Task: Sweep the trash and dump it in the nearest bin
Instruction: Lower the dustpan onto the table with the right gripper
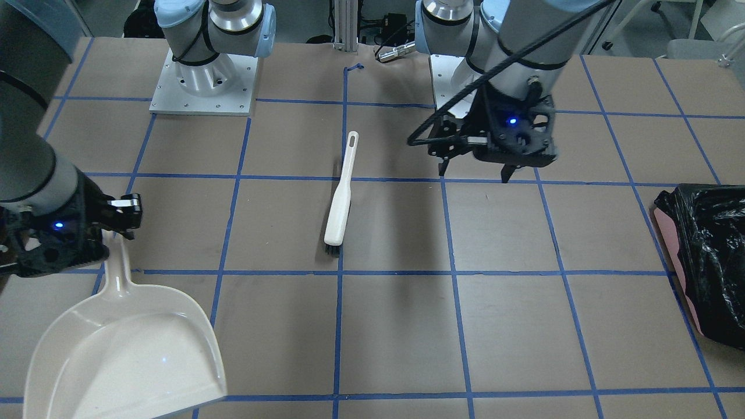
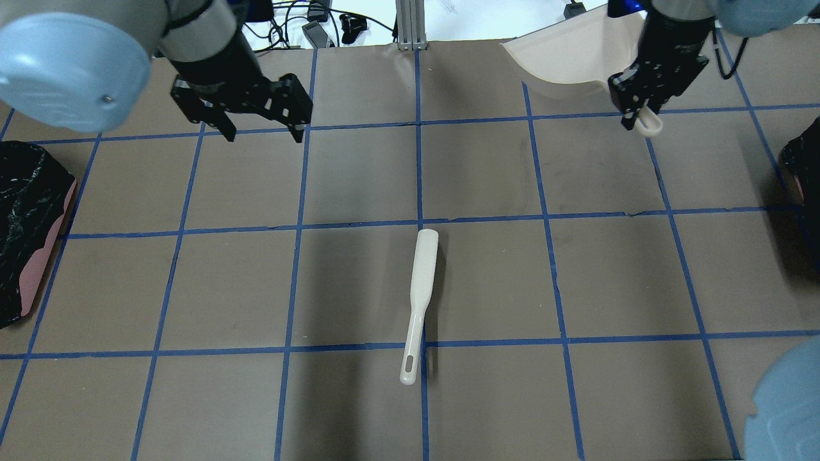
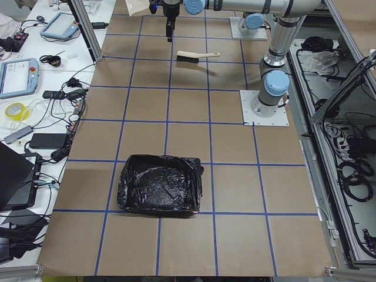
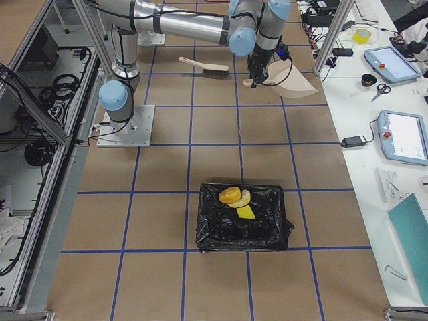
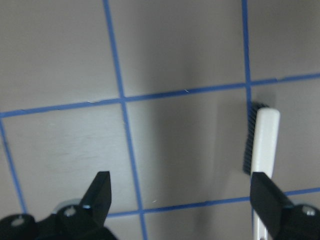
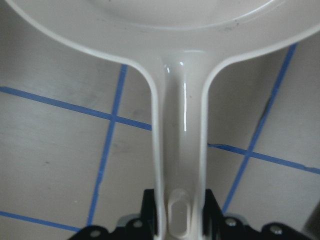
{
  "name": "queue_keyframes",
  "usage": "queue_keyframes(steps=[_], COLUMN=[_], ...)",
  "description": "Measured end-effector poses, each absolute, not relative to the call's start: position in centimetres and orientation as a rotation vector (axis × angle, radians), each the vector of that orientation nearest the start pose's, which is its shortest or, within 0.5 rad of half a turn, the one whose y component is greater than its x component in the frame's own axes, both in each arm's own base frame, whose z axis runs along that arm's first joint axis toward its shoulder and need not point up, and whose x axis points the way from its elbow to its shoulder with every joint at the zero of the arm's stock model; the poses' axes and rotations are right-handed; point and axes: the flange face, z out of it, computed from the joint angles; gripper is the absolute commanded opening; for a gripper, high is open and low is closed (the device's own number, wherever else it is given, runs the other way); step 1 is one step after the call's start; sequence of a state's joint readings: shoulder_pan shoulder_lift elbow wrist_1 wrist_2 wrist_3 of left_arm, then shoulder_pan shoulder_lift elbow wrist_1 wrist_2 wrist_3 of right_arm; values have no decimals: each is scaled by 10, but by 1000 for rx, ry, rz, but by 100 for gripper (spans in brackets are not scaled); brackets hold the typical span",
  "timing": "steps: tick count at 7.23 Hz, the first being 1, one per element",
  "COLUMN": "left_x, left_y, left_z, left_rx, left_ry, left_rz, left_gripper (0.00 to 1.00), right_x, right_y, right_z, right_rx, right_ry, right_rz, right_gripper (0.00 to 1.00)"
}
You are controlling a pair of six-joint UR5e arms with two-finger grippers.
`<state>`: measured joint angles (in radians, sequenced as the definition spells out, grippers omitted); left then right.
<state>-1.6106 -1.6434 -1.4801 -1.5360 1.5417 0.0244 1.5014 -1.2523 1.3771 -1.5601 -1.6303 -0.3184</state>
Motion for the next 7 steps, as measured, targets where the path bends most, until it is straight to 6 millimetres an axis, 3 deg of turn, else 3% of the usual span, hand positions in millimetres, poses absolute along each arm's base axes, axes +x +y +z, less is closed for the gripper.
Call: queue_keyframes(steps=[2, 4, 7], left_x=[-126, -119, -120], left_y=[-515, -498, -484], left_z=[511, 508, 507], left_rx=[30, 15, 17], left_ry=[3158, 3142, 3142], left_rz=[-77, -39, -15], left_gripper=[100, 100, 100], right_x=[162, 231, 302], right_y=[-614, -608, -597], right_z=[380, 345, 300], right_rx=[-242, -203, -165], right_ry=[3090, 3073, 3041], right_rz=[261, 350, 419], right_gripper=[0, 0, 0])
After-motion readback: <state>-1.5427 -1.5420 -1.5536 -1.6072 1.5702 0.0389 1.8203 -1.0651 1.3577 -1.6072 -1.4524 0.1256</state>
